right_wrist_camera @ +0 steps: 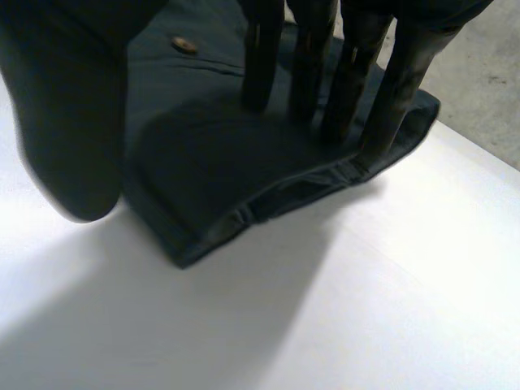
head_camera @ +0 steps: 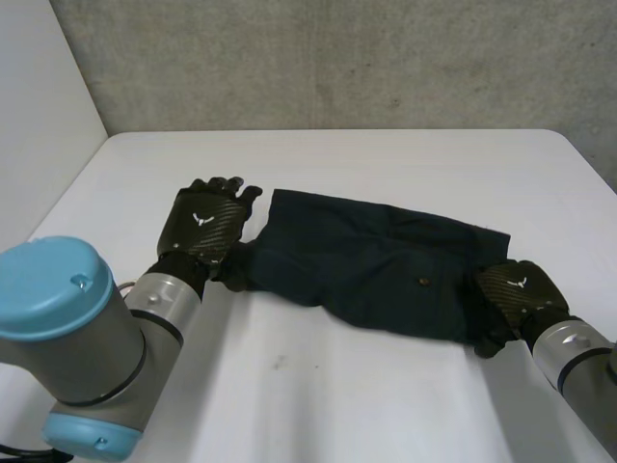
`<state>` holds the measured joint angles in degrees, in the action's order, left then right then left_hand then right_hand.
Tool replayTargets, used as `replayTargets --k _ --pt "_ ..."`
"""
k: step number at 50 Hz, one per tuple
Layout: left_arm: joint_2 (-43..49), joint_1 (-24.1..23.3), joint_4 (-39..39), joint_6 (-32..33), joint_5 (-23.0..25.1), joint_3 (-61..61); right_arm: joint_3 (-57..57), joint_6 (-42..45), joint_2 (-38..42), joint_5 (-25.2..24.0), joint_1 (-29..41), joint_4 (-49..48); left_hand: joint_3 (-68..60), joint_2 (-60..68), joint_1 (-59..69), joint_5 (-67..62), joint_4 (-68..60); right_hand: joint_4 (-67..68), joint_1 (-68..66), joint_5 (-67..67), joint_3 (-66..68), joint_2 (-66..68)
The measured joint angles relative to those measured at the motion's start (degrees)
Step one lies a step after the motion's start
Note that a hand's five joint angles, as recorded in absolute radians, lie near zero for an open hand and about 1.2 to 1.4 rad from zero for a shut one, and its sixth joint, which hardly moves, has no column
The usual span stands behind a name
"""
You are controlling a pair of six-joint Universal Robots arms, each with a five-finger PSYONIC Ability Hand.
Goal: Fold the shorts.
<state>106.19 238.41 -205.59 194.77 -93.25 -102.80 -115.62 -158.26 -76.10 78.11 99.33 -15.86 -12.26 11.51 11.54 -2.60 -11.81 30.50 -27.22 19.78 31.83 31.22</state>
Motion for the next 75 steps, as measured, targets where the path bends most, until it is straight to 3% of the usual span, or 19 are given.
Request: replayTargets --k 3,5,13,23,28,32,38,45,48,49,50,52,56,57,63,66,75 --pt "-0.2 0.0 -2.0 0.2 0.1 -1.4 0.6 1.1 3.0 0.3 -0.5 -3.3 0.0 0.0 0.0 0.0 0.0 26.7 -18.8 25.8 25.3 26.4" --pt "-0.2 -0.1 -2.8 0.4 0.1 -1.8 1.2 2.1 4.4 0.5 -1.0 -4.7 0.0 0.0 0.0 0.0 0.0 34.3 -22.6 32.5 32.3 34.0" --pt "-0.7 -0.1 -3.9 0.6 0.0 -2.5 3.7 7.5 3.8 0.2 -5.9 -5.0 0.0 0.0 0.0 0.0 0.0 37.6 -23.7 34.3 34.6 35.9" --pt "-3.9 0.3 -3.7 0.5 -0.1 -3.2 15.0 23.4 -0.6 -1.4 -11.5 11.7 0.0 0.0 0.0 0.0 0.0 37.8 -27.0 35.7 35.4 35.9" --pt "-4.4 0.6 -3.7 0.6 -0.2 -3.3 23.5 26.8 0.0 -4.0 -5.0 17.6 0.0 0.0 0.0 0.0 0.0 37.8 -27.6 35.7 36.0 35.9" --pt "-4.6 0.9 -3.7 0.6 -0.2 -3.3 31.1 27.3 2.6 -7.6 4.5 19.3 0.0 0.0 0.0 0.0 0.0 37.8 -28.3 35.7 36.3 35.9" --pt "-4.6 1.3 -3.7 0.5 -0.2 -3.3 39.6 27.0 11.1 -15.0 18.9 20.9 0.0 0.0 0.0 0.0 0.0 37.8 -28.3 35.7 36.6 35.9" --pt "-4.9 1.6 -3.7 0.5 -0.3 -3.3 43.3 27.2 21.3 -20.5 26.4 26.2 0.0 0.0 0.0 0.0 0.0 37.7 -28.3 35.7 36.5 35.8" --pt "-5.0 1.6 -3.7 0.5 -0.3 -3.2 44.2 26.8 23.3 -21.3 27.0 28.1 0.0 0.0 0.0 0.0 0.0 29.0 -22.1 28.9 27.9 26.9" --pt "-5.0 1.6 -3.8 0.5 -0.2 -3.2 44.4 26.5 23.5 -21.4 26.9 28.4 0.0 0.0 0.0 0.0 0.0 15.0 -10.1 15.3 13.6 12.4" --pt "-5.0 1.6 -3.8 0.5 -0.2 -3.2 44.4 26.5 23.5 -21.4 26.9 28.4 0.0 0.0 0.0 0.0 0.0 15.0 -10.1 15.3 13.6 12.4" --pt "-5.0 1.6 -4.0 0.5 -0.2 -2.8 44.7 23.7 22.7 -21.8 26.0 28.8 0.0 0.0 0.0 0.0 0.0 6.1 -3.3 7.2 4.2 4.2" --pt "-5.0 1.7 -4.4 0.5 -0.1 -2.1 44.5 20.8 21.2 -21.8 25.1 28.2 0.0 0.0 0.0 0.0 0.0 1.9 -0.1 3.5 -0.5 0.6" --pt "-5.0 1.6 -4.8 0.4 0.0 -1.0 43.0 12.5 16.3 -21.7 22.9 25.4 0.0 0.0 0.0 0.0 0.0 -10.9 12.0 -11.4 -14.7 -13.8" --pt "-4.1 0.2 -4.7 -0.1 -0.3 4.4 39.7 -5.6 7.1 -18.3 18.8 18.9 0.0 0.0 0.0 0.0 0.0 -15.9 15.5 -15.8 -19.7 -18.3" --pt "-2.0 -2.7 -3.2 -1.4 -0.4 8.8 38.8 -15.4 3.8 -13.6 15.8 17.6 0.0 0.0 0.0 0.0 0.0 -16.7 15.5 -15.8 -19.7 -18.3" --pt "5.8 -8.7 3.3 -5.6 -0.6 17.4 39.4 -18.5 7.8 -6.4 12.6 22.7 0.0 0.0 0.0 0.0 0.0 -16.7 15.5 -15.8 -19.7 -18.3"
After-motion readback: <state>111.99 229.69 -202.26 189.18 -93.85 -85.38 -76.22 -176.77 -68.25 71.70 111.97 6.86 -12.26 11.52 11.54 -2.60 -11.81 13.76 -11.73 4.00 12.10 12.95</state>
